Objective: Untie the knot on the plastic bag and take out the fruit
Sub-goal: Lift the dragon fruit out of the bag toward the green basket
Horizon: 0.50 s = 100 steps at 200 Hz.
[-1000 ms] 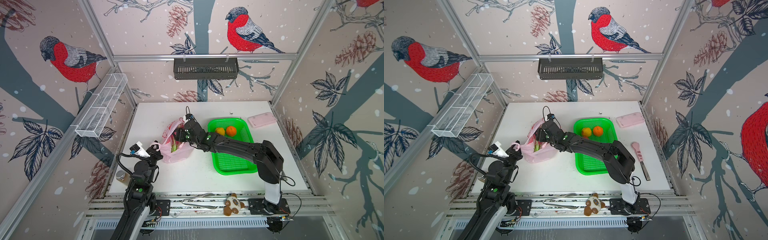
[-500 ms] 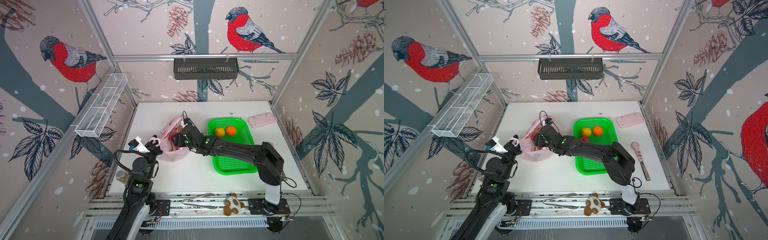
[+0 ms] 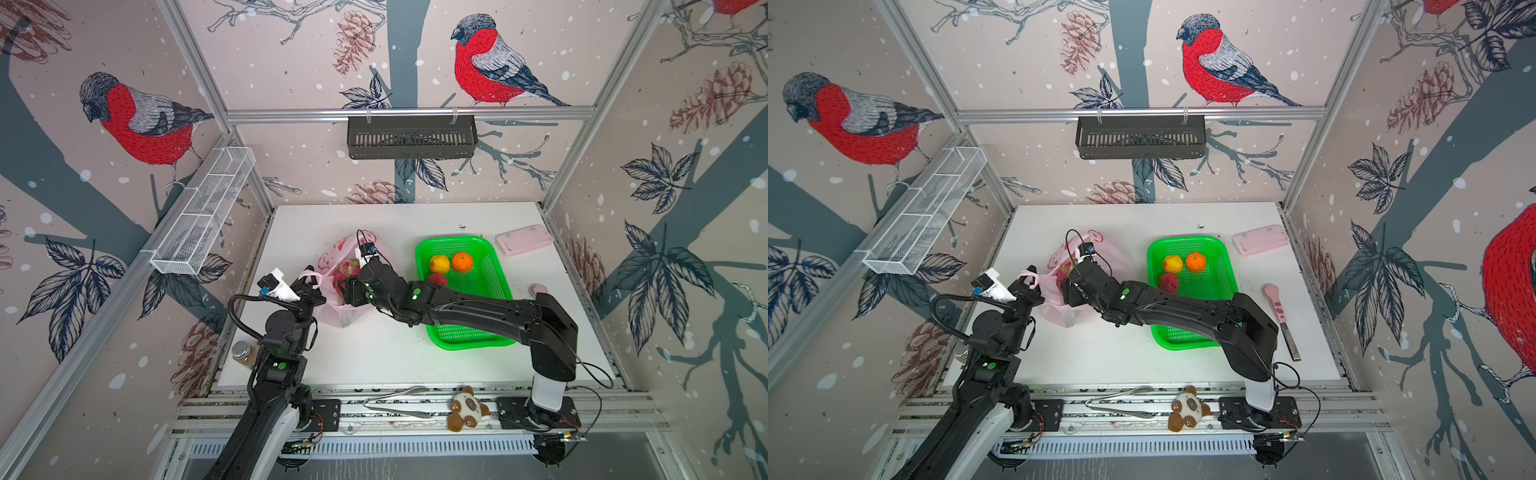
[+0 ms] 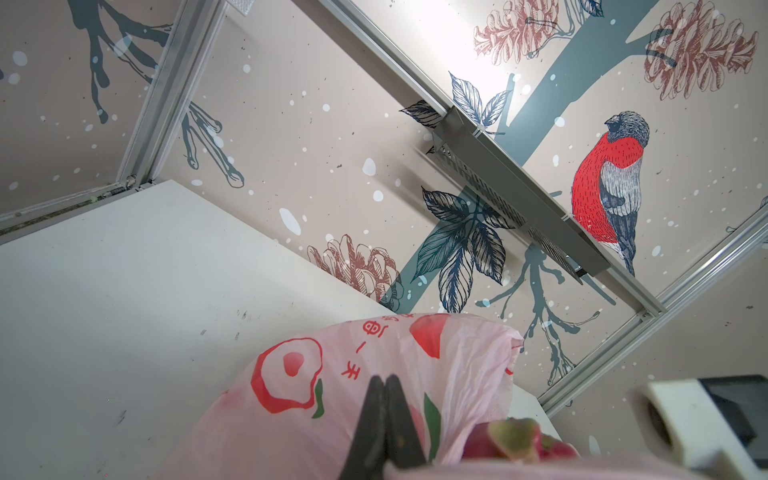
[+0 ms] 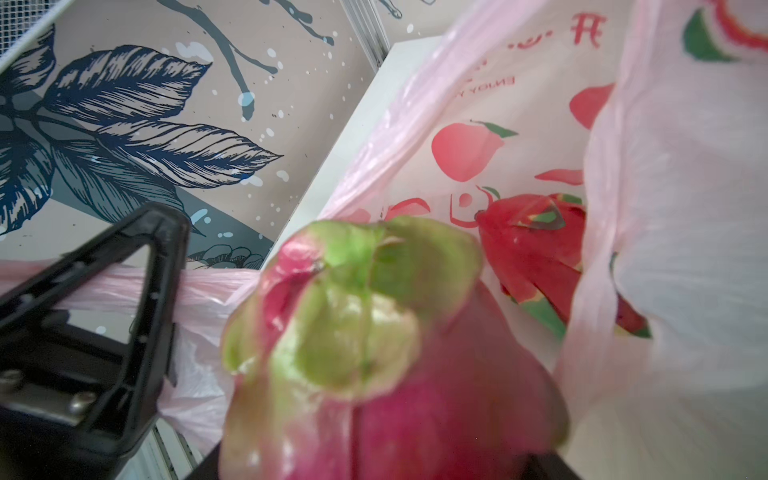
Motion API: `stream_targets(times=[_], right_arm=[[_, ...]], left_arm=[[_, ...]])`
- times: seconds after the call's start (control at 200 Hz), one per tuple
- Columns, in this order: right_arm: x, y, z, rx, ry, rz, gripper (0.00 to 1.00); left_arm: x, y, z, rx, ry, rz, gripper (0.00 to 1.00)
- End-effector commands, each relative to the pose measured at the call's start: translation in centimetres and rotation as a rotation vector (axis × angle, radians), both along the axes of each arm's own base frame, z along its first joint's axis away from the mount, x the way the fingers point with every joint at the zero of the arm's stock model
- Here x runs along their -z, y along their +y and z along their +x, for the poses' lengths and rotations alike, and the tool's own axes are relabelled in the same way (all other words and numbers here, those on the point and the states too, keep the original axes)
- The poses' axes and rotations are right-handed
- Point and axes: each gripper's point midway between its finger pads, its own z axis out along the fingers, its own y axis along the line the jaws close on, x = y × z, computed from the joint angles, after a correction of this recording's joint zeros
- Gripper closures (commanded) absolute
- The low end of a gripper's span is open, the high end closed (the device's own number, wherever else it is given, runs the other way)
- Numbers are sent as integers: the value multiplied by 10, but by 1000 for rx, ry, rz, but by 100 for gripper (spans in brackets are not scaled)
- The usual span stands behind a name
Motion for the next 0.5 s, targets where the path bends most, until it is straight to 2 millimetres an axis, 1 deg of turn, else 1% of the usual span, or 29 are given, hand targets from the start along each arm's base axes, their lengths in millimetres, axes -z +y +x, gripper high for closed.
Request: stream_targets(times=[0.0, 0.055, 0.255, 0.495], right_arm=[[-22, -7, 9, 47, -116, -14, 80], [-27, -11, 12, 71, -140, -20, 80], [-35, -25, 30, 203, -189, -9, 80], [-61, -27, 43, 287, -248, 82, 80]], left_arm=[[-11, 4, -4, -20, -53, -8, 100], [-9, 5, -5, -22, -49, -8, 100], [-4, 8, -14, -31, -38, -19, 100], [8, 13, -24, -46, -7, -31, 100]])
